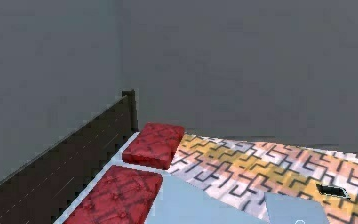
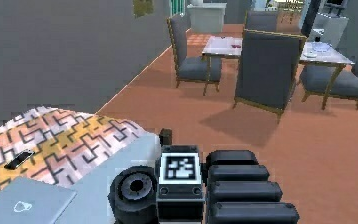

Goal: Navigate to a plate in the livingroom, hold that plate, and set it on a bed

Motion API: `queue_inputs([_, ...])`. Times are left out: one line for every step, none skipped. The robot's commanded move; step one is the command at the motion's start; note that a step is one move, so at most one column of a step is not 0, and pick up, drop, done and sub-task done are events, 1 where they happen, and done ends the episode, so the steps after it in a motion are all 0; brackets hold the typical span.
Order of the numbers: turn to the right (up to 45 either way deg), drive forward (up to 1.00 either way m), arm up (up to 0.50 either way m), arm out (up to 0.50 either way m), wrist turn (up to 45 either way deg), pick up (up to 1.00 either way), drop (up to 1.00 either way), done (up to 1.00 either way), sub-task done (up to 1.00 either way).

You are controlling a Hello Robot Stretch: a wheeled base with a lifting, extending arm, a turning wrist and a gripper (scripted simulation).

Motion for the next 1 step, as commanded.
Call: queue_inputs([-3.0,0.0,0.0,0.0,0.0,0.0,0.0,0.0,0.0])
